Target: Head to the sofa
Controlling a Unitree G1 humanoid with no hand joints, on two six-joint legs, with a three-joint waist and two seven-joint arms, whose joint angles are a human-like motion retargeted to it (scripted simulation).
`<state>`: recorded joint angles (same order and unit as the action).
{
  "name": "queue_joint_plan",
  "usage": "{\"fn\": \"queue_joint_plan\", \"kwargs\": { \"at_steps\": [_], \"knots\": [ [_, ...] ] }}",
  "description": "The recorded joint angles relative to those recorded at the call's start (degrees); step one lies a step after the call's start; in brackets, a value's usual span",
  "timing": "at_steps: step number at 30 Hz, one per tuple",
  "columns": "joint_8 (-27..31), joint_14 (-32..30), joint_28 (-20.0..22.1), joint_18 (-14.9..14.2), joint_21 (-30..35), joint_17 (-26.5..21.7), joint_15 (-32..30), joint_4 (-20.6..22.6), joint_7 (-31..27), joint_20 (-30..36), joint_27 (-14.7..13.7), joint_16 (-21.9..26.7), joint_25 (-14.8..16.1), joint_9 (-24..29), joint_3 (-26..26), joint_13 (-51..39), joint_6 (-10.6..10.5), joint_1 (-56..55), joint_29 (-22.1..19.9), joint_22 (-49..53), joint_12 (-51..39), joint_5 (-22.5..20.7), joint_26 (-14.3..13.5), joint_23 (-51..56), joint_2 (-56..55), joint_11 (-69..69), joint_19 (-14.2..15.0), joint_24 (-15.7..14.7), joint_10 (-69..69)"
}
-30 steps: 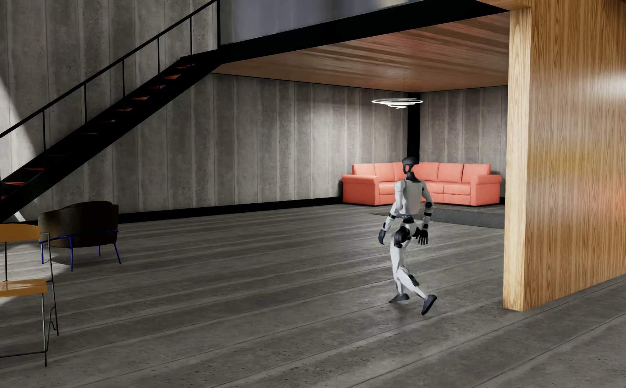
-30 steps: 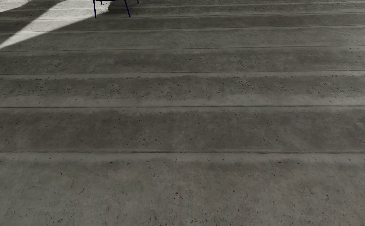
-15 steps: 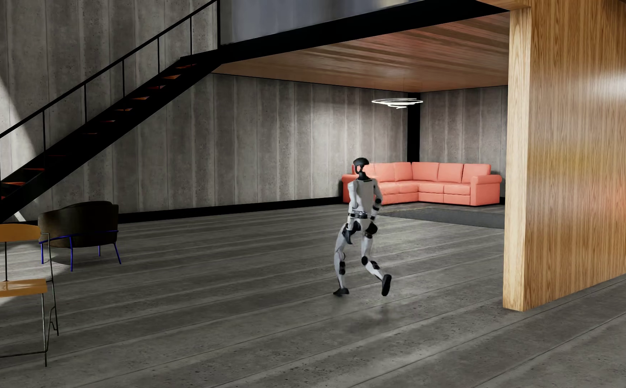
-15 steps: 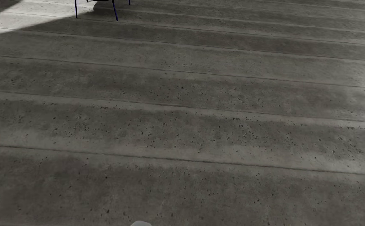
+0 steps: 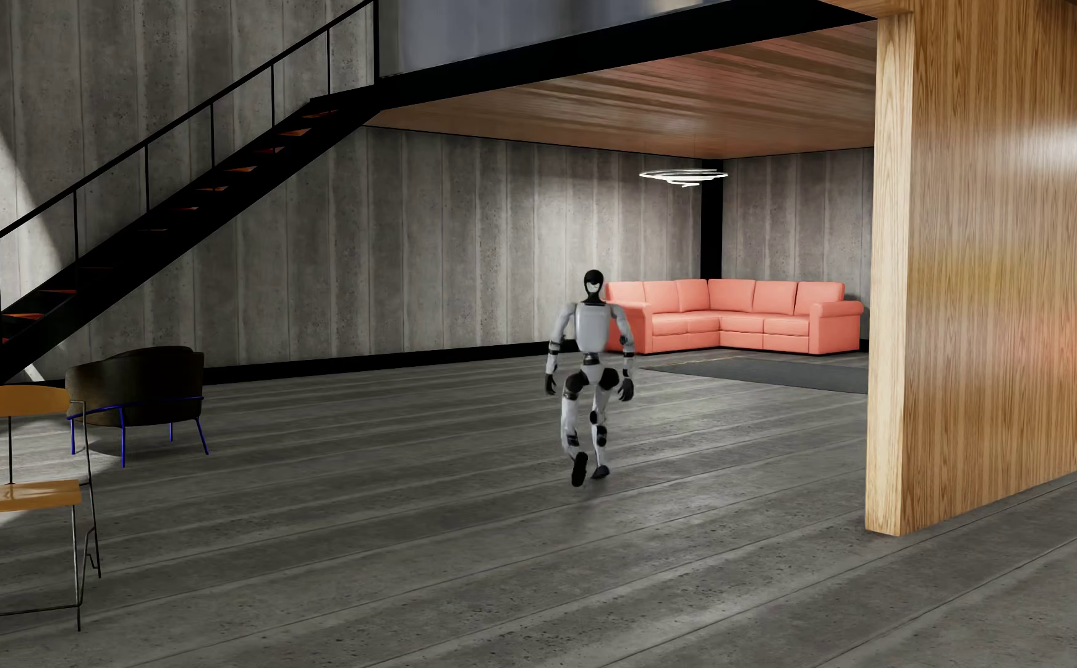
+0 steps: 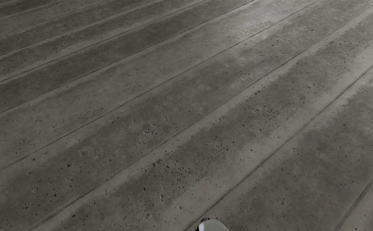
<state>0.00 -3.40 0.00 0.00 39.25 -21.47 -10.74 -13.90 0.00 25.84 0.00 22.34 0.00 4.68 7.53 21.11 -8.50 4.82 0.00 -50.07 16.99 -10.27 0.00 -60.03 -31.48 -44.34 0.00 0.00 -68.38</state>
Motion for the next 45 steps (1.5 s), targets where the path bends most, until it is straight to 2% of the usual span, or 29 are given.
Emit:
{"fn": "queue_joint_plan", "kwargs": {
  "at_steps": [3,5,8,10,12,13,14,15,18,20,22,23,24,25,26,27,28,29,30,32,33,35,38,39,40,41,42,44,45],
  "knots": [
    [0.0,18.1,0.0,0.0,-2.0,-0.6,10.9,5.5,0.0,1.9,0.0,-0.9,0.0,0.6,-8.6,-5.5,2.6,-19.7,0.0,-0.5,1.8,-4.3,0.0,8.7,17.9,8.2,0.0,0.0,-8.4],
    [0.0,18.2,0.0,0.0,-7.7,-1.1,18.9,7.9,0.0,2.2,0.0,-0.8,0.0,2.5,-15.5,-8.1,5.2,-24.6,0.0,-0.1,3.1,-1.3,0.0,16.1,33.0,15.6,0.0,0.0,7.6],
    [0.0,14.9,0.0,0.0,-11.8,-1.7,31.0,5.0,0.0,0.8,0.0,-0.8,0.0,0.7,-22.5,-15.2,5.8,-30.3,0.0,1.1,4.6,1.1,0.0,23.5,44.7,20.6,0.0,0.0,38.3],
    [0.0,16.7,0.0,0.0,-13.8,-2.1,33.5,3.1,0.0,0.2,0.0,-0.9,0.0,-0.6,-24.9,-17.4,5.7,-34.1,0.0,0.9,5.6,4.1,0.0,26.6,51.0,20.4,0.0,0.0,40.1],
    [0.0,12.0,0.0,0.0,-16.2,-1.0,26.8,4.6,0.0,0.3,0.0,-1.0,0.0,-1.7,-26.6,-15.6,7.2,-37.7,0.0,-2.2,5.6,7.2,0.0,27.2,54.2,14.1,0.0,0.0,28.3],
    [0.0,10.8,0.0,0.0,-16.0,0.6,16.7,7.5,0.0,0.7,0.0,-1.2,0.0,-2.5,-26.4,-14.2,9.7,-38.1,0.0,-5.2,5.4,9.3,0.0,24.0,53.4,7.0,0.0,0.0,21.9],
    [0.0,13.3,0.0,0.0,-14.5,1.3,4.9,9.4,0.0,1.5,0.0,-1.3,0.0,-1.8,-25.0,-12.5,10.1,-34.8,0.0,-7.6,4.4,9.8,0.0,21.2,51.1,-2.8,0.0,0.0,18.4],
    [0.0,16.3,0.0,0.0,-11.0,1.4,-1.0,11.5,0.0,1.0,0.0,-1.9,0.0,-1.7,-24.1,-12.3,10.2,-31.6,0.0,-9.3,3.2,10.1,0.0,17.7,44.7,-16.3,0.0,0.0,17.4],
    [0.0,17.9,0.0,0.0,-4.1,1.6,6.0,13.3,0.0,1.3,0.0,-2.3,0.0,-0.5,-15.4,-9.7,7.3,-14.8,0.0,-5.5,0.8,6.7,0.0,9.8,25.9,-35.4,0.0,0.0,26.5],
    [0.0,17.5,0.0,0.0,-1.1,0.8,-0.8,12.5,0.0,0.4,0.0,-1.7,0.0,0.1,-8.5,-5.8,5.0,-4.3,0.0,0.6,-0.7,4.5,0.0,6.4,16.3,-22.3,0.0,0.0,32.7],
    [0.0,17.8,0.0,0.0,-1.0,0.1,-8.1,11.5,0.0,-1.3,0.0,-0.7,0.0,0.2,-3.2,-1.8,4.2,3.5,0.0,6.2,-3.4,5.1,0.0,5.5,9.8,1.6,0.0,0.0,36.7],
    [0.0,18.6,0.0,0.0,-0.9,0.0,2.8,11.6,0.0,-1.6,0.0,-0.1,0.0,-0.3,-1.5,-0.5,4.3,6.2,0.0,8.1,-5.2,5.7,0.0,5.1,8.3,13.2,0.0,0.0,38.0],
    [0.0,19.0,0.0,0.0,-0.1,-0.1,22.6,11.6,0.0,-2.6,0.0,0.6,0.0,-0.6,-0.4,1.0,5.0,9.4,0.0,10.2,-6.8,7.0,0.0,5.2,7.6,18.0,0.0,0.0,38.5],
    [0.0,19.4,0.0,0.0,-0.5,0.5,32.5,9.4,0.0,-4.1,0.0,0.7,0.0,-2.3,2.1,1.6,4.5,9.1,0.0,11.4,-7.4,8.3,0.0,2.8,5.0,17.3,0.0,0.0,36.4],
    [0.0,17.7,0.0,0.0,-0.9,1.1,29.6,8.5,0.0,-6.1,0.0,0.2,0.0,-2.1,3.6,2.3,4.5,11.1,0.0,11.7,-7.4,8.9,0.0,1.4,2.8,17.6,0.0,0.0,35.4],
    [0.0,13.9,0.0,0.0,-1.6,1.6,14.9,6.6,0.0,-7.7,0.0,-0.4,0.0,-2.3,4.3,3.1,3.8,12.5,0.0,11.4,-6.6,8.3,0.0,0.0,0.7,14.4,0.0,0.0,32.5],
    [0.0,6.8,0.0,0.0,-0.5,1.8,0.9,4.2,0.0,-8.2,0.0,-1.1,0.0,-3.3,3.2,3.2,2.0,10.7,0.0,10.3,-5.9,5.7,0.0,-0.5,-0.9,11.7,0.0,0.0,26.4],
    [0.0,-2.1,0.0,0.0,1.2,1.7,-4.1,2.8,0.0,-7.9,0.0,-2.1,0.0,-2.9,0.5,3.0,0.7,8.8,0.0,7.7,-4.3,2.1,0.0,-1.0,-0.9,5.7,0.0,0.0,16.7],
    [0.0,-7.0,0.0,0.0,0.4,1.6,-3.1,2.1,0.0,-7.5,0.0,-2.8,0.0,-2.2,-0.9,1.5,-0.1,3.6,0.0,5.3,-3.5,0.4,0.0,-1.3,2.1,3.5,0.0,0.0,5.6],
    [0.0,6.9,0.0,0.0,-1.5,1.7,1.6,2.8,0.0,-2.2,0.0,-3.0,0.0,0.5,-4.3,-2.4,0.3,-8.6,0.0,1.0,-3.7,-2.8,0.0,0.7,13.0,6.5,0.0,0.0,-12.9],
    [0.0,13.1,0.0,0.0,-2.8,1.8,6.1,4.2,0.0,-0.7,0.0,-3.0,0.0,0.2,-7.6,-4.5,1.6,-13.8,0.0,-0.7,-2.4,-3.0,0.0,1.8,19.1,9.5,0.0,0.0,-14.5],
    [0.0,17.7,0.0,0.0,-6.0,0.0,14.0,6.7,0.0,0.7,0.0,-2.2,0.0,1.1,-15.4,-6.9,4.4,-21.2,0.0,-1.2,0.9,-0.9,0.0,11.1,31.0,15.5,0.0,0.0,-5.6],
    [0.0,17.6,0.0,0.0,-11.5,-1.3,25.6,6.7,0.0,1.2,0.0,-1.5,0.0,0.0,-22.0,-13.7,6.0,-26.4,0.0,-1.7,5.0,2.0,0.0,19.3,42.4,20.3,0.0,0.0,28.2],
    [0.0,6.9,0.0,0.0,-13.7,-1.6,28.4,6.3,0.0,0.8,0.0,-1.8,0.0,-1.3,-23.4,-16.1,5.7,-27.0,0.0,-2.9,5.7,1.9,0.0,21.1,43.8,20.5,0.0,0.0,37.6],
    [0.0,-6.5,0.0,0.0,-15.5,-1.9,31.1,4.5,0.0,1.0,0.0,-1.9,0.0,-2.3,-24.3,-17.8,5.4,-28.8,0.0,-2.9,6.6,2.8,0.0,22.7,46.0,20.2,0.0,0.0,59.3],
    [0.0,-0.3,0.0,0.0,-15.7,-2.5,31.7,3.7,0.0,1.6,0.0,-2.3,0.0,-1.8,-24.9,-19.4,5.2,-30.3,0.0,-5.1,6.5,3.9,0.0,23.5,48.8,19.6,0.0,0.0,63.1],
    [0.0,17.9,0.0,0.0,-15.8,-2.6,30.4,3.5,0.0,1.8,0.0,-2.6,0.0,-1.3,-25.8,-19.7,5.0,-33.2,0.0,-6.1,6.8,5.1,0.0,23.4,51.4,18.1,0.0,0.0,37.6],
    [0.0,25.1,0.0,0.0,-16.4,-1.3,19.2,6.0,0.0,2.2,0.0,-2.7,0.0,-2.8,-26.4,-17.2,5.8,-35.6,0.0,-9.1,7.1,7.3,0.0,22.6,51.2,7.3,0.0,0.0,26.1],
    [0.0,27.5,0.0,0.0,-15.4,0.2,9.2,9.7,0.0,4.2,0.0,-2.6,0.0,-1.8,-25.1,-15.4,8.4,-31.6,0.0,-11.9,6.4,10.7,0.0,19.0,49.3,-3.2,0.0,0.0,22.7]
  ]
}}
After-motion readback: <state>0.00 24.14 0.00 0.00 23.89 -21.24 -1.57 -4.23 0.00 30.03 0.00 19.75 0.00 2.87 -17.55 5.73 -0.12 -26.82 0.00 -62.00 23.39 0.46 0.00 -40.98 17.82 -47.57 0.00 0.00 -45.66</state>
